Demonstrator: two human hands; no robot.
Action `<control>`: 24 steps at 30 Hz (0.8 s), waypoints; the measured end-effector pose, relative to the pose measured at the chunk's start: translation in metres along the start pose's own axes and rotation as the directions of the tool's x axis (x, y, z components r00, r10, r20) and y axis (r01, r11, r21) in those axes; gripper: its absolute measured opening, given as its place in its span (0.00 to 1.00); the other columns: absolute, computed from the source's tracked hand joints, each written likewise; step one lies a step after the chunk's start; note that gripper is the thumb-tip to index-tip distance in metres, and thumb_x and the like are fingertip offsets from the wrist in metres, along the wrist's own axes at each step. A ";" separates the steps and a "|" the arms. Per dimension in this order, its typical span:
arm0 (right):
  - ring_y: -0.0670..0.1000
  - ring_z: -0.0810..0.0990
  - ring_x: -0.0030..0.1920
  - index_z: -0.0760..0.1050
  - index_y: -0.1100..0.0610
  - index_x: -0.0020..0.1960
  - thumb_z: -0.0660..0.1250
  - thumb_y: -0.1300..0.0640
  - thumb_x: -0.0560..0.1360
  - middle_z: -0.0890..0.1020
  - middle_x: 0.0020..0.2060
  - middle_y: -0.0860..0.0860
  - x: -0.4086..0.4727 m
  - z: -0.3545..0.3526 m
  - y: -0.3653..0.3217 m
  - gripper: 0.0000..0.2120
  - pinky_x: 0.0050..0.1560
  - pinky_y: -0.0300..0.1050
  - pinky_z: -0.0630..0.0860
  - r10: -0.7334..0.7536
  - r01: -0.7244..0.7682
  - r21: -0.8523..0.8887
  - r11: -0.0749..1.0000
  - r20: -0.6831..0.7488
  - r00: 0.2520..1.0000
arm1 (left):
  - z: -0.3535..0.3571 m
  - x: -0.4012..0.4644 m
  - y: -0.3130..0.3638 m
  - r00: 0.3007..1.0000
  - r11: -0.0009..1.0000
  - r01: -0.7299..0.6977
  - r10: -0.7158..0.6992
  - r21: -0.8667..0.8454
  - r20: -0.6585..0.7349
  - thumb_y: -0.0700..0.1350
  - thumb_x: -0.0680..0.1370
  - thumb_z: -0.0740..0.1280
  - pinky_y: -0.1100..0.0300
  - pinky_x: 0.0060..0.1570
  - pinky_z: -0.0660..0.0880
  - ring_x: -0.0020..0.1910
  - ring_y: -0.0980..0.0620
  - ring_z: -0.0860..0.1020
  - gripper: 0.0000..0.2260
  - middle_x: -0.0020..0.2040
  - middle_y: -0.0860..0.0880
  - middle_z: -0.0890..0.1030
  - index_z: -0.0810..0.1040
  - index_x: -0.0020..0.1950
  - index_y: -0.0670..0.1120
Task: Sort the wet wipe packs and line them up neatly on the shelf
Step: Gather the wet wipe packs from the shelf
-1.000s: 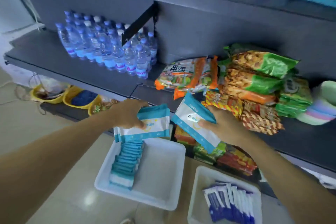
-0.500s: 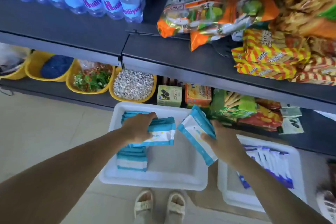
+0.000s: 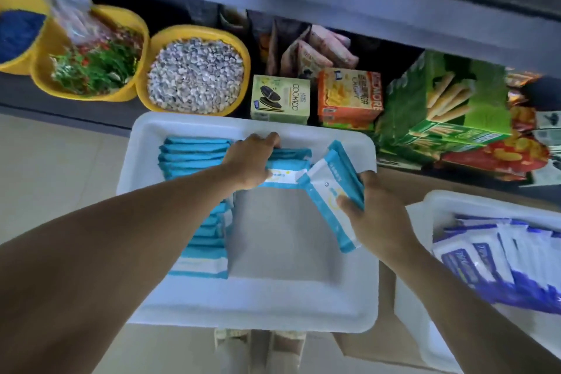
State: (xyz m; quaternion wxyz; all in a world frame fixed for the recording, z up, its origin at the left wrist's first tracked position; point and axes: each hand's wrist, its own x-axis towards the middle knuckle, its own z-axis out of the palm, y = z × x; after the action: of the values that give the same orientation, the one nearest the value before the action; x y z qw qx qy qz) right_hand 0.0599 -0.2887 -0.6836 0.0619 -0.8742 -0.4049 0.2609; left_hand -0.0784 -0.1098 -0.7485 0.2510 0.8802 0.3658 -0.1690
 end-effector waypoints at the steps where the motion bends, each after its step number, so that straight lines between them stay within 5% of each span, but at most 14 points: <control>1: 0.56 0.81 0.49 0.65 0.55 0.61 0.62 0.49 0.78 0.80 0.55 0.54 0.002 0.004 0.001 0.16 0.37 0.44 0.75 0.006 -0.006 -0.003 1.000 0.007 1.000 | 0.008 0.003 -0.002 1.000 1.000 -0.015 0.015 0.003 -0.012 0.44 0.72 0.69 0.51 0.47 0.72 0.52 0.41 0.76 0.21 0.55 0.43 0.74 0.66 0.62 0.49; 5: 0.55 0.81 0.49 0.65 0.54 0.60 0.63 0.52 0.77 0.80 0.54 0.53 0.006 0.012 0.004 0.14 0.39 0.45 0.75 -0.018 0.019 -0.027 0.999 0.051 0.999 | 0.029 0.005 -0.011 0.984 0.986 -0.098 0.117 0.138 -0.134 0.41 0.70 0.71 0.51 0.47 0.73 0.58 0.43 0.74 0.21 0.57 0.45 0.76 0.71 0.62 0.46; 9: 0.53 0.77 0.54 0.64 0.54 0.61 0.62 0.52 0.78 0.78 0.54 0.50 0.004 0.016 0.000 0.14 0.40 0.41 0.64 -0.112 0.135 -0.156 0.979 0.144 0.983 | 0.031 -0.003 -0.019 0.945 0.923 -0.094 0.200 0.372 -0.258 0.43 0.55 0.82 0.53 0.37 0.74 0.43 0.43 0.79 0.26 0.43 0.44 0.81 0.78 0.50 0.42; 14: 0.52 0.73 0.56 0.66 0.53 0.59 0.65 0.54 0.76 0.77 0.55 0.48 0.009 0.031 -0.006 0.14 0.52 0.46 0.67 -0.291 0.341 -0.231 0.911 0.228 0.929 | 0.022 -0.012 -0.034 0.910 0.853 -0.053 0.256 0.519 -0.327 0.34 0.52 0.77 0.56 0.35 0.69 0.40 0.42 0.76 0.23 0.40 0.44 0.78 0.78 0.45 0.41; 18: 0.53 0.72 0.56 0.66 0.52 0.59 0.66 0.56 0.74 0.75 0.55 0.49 0.026 0.053 -0.017 0.16 0.52 0.46 0.66 -0.392 0.451 -0.265 0.852 0.248 0.886 | 0.005 -0.021 -0.054 0.897 0.889 -0.047 0.238 0.455 -0.372 0.27 0.56 0.70 0.54 0.35 0.69 0.39 0.41 0.76 0.18 0.38 0.43 0.78 0.77 0.42 0.40; 24: 0.55 0.71 0.59 0.66 0.53 0.63 0.66 0.56 0.75 0.73 0.57 0.52 0.053 0.090 -0.043 0.18 0.56 0.49 0.67 -0.427 0.488 -0.264 0.832 0.256 0.867 | -0.010 -0.032 -0.067 0.918 0.947 -0.027 0.151 0.322 -0.367 0.31 0.64 0.72 0.53 0.36 0.72 0.42 0.40 0.78 0.15 0.40 0.43 0.79 0.78 0.48 0.42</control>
State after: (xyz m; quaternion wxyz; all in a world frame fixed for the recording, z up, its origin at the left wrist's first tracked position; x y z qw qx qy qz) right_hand 0.0143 -0.2303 -0.7684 -0.0578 -0.7212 -0.6435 0.2497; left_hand -0.1480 -0.0816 -0.7459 0.0401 0.9403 0.3361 -0.0359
